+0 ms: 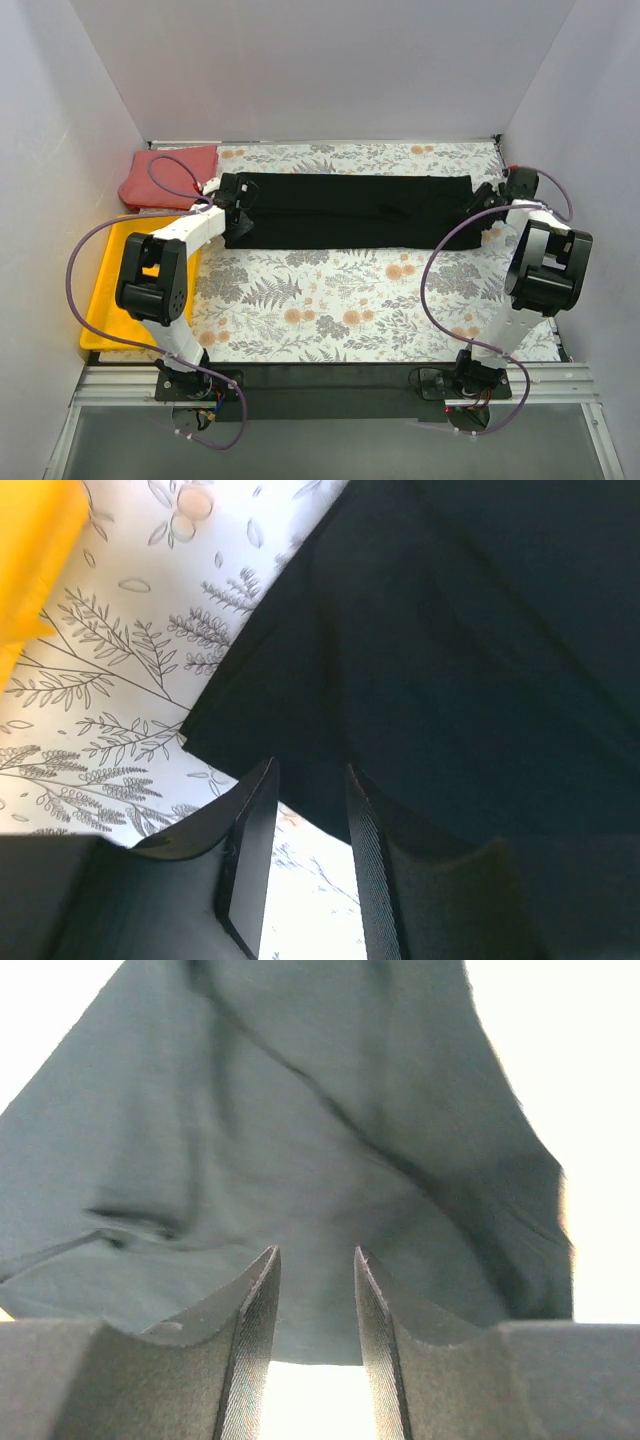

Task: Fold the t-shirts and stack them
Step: Fold the tshirt

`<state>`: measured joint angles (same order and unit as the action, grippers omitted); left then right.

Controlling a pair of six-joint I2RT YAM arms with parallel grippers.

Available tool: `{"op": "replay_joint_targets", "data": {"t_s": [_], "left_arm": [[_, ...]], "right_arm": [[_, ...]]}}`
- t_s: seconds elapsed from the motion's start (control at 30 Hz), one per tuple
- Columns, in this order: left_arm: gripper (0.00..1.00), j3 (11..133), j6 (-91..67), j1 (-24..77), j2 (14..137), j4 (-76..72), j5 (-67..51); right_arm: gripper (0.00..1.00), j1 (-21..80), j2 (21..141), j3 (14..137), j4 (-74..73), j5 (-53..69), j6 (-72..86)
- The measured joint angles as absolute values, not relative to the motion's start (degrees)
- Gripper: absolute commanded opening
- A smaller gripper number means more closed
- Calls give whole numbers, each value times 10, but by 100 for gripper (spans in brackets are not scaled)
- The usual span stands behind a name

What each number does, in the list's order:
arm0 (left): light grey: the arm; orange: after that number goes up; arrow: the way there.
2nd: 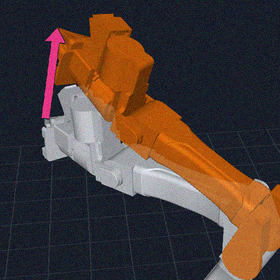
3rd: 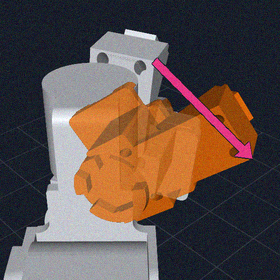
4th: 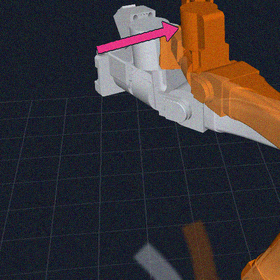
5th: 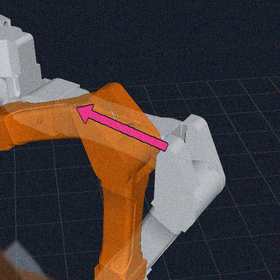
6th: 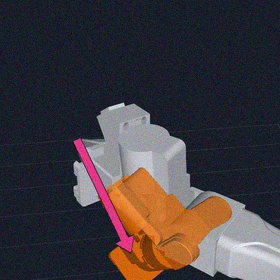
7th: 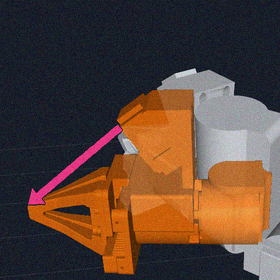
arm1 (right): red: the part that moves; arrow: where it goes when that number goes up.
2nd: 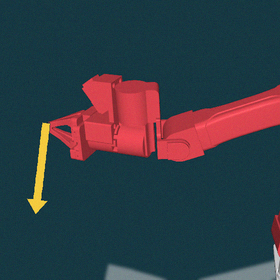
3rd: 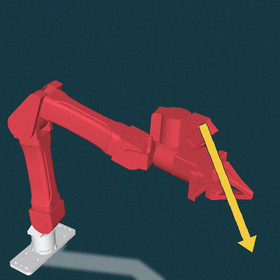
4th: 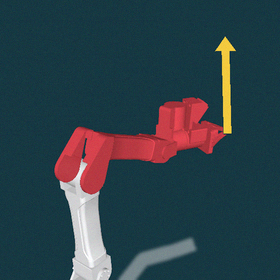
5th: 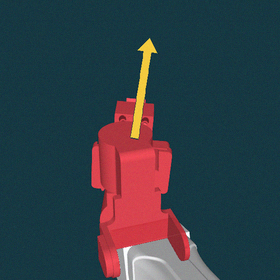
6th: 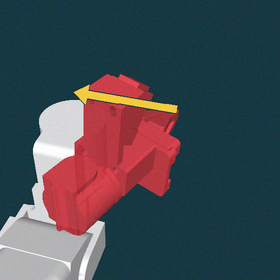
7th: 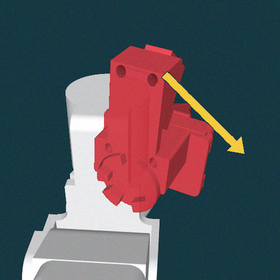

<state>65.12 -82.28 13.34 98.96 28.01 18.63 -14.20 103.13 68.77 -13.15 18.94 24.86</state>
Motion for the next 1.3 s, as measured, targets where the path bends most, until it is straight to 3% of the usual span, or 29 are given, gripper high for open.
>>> {"op": "replay_joint_targets", "data": {"t_s": [0.37, 0.73, 0.97, 1.07, 1.3], "left_arm": [[26, 636, -863, 117, 1036, 281, 182], [26, 494, -916, 102, 913, 262, 161], [44, 440, -919, 99, 827, 357, 160], [56, 442, -910, 99, 803, 382, 161], [68, 491, -858, 136, 770, 382, 171]], "right_arm": [[40, -233, 1025, 529, -8, 245, 321], [40, -288, 933, 449, -19, 180, 354], [40, -291, 837, 441, -61, 126, 345], [42, -280, 813, 448, -59, 131, 335], [42, -142, 871, 531, -54, 194, 279]]}}
